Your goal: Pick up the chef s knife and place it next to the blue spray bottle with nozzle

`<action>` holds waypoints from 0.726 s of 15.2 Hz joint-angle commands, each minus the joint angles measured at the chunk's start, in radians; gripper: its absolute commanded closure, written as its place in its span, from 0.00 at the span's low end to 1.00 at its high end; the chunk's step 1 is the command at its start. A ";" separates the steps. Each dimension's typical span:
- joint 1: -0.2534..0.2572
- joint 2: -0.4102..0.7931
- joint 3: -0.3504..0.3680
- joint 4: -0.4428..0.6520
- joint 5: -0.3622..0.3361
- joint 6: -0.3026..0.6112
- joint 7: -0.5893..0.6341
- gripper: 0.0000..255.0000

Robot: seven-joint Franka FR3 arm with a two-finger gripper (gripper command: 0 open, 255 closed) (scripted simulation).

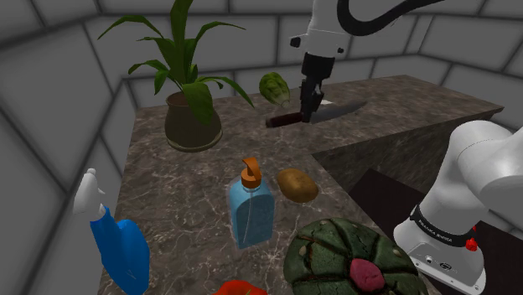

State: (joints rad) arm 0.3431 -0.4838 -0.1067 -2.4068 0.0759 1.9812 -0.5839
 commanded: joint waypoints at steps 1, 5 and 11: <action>0.000 -0.006 0.001 0.022 -0.001 -0.029 0.003 1.00; 0.000 -0.012 0.002 0.071 -0.003 -0.083 0.009 1.00; 0.000 -0.014 0.004 0.150 -0.004 -0.164 0.017 1.00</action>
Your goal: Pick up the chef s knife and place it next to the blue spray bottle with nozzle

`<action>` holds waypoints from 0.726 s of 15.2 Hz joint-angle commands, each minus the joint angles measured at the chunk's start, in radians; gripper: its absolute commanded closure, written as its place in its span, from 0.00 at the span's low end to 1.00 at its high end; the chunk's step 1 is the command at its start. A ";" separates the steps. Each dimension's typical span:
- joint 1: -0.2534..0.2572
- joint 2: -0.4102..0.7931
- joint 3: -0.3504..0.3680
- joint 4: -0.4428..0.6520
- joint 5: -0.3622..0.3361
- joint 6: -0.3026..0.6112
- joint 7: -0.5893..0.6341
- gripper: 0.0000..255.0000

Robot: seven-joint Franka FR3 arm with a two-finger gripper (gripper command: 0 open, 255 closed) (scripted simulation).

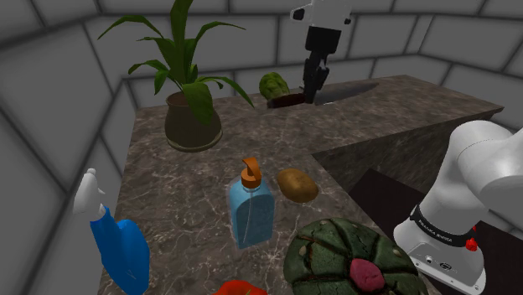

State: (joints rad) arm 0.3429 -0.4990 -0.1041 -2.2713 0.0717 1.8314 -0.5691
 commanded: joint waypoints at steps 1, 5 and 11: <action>0.001 0.001 0.001 0.028 0.000 -0.027 0.004 1.00; 0.002 0.005 0.002 0.085 0.000 -0.080 0.009 1.00; 0.003 0.018 0.002 0.177 0.000 -0.158 0.015 1.00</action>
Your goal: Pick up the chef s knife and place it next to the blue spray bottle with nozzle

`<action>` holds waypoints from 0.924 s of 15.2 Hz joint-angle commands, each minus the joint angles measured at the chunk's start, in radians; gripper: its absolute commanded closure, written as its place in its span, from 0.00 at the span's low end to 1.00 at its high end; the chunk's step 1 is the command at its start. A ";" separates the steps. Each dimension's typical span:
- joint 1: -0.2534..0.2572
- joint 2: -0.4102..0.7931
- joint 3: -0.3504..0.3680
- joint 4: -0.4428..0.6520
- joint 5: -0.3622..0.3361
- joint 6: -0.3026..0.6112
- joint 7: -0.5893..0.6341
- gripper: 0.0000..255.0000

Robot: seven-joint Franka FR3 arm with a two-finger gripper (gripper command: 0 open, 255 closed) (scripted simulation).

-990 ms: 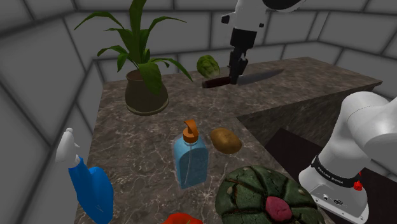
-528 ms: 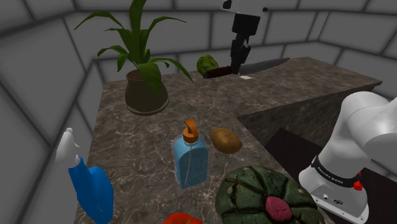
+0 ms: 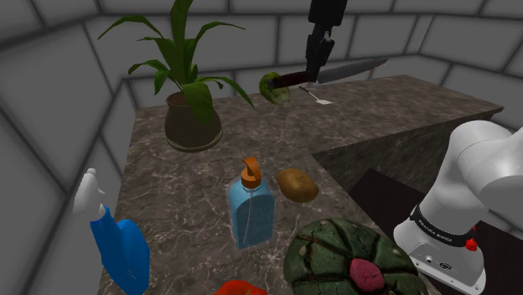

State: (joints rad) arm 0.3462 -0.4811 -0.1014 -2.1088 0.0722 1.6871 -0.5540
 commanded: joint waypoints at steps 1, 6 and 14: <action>0.000 0.003 -0.001 0.030 0.000 -0.027 0.001 1.00; 0.002 0.020 -0.001 0.112 0.001 -0.092 0.007 1.00; 0.058 0.203 0.107 0.271 0.038 -0.052 0.158 1.00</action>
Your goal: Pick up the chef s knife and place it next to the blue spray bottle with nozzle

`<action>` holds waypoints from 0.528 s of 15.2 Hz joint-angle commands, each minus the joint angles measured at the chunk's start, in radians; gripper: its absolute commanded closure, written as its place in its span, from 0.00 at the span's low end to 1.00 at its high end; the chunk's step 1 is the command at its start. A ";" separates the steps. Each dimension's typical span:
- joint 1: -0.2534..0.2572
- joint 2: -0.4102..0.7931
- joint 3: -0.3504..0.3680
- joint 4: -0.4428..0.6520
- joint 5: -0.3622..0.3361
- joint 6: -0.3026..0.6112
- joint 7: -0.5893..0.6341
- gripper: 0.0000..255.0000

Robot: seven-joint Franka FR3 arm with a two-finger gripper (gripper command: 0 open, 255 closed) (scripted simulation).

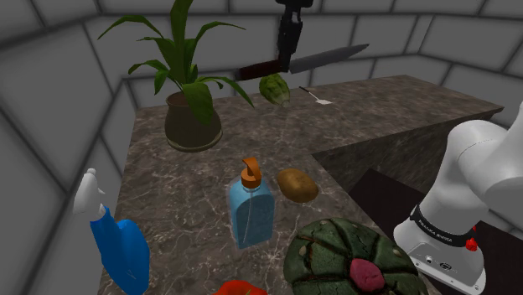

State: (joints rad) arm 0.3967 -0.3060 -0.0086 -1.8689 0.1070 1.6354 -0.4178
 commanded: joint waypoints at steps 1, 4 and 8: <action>0.014 0.054 0.026 0.056 0.005 0.002 0.040 1.00; 0.035 0.138 0.062 0.142 0.005 0.006 0.096 1.00; 0.066 0.262 0.104 0.280 -0.006 0.000 0.171 1.00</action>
State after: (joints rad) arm 0.4541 -0.0809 0.0841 -1.6300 0.1041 1.6369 -0.2675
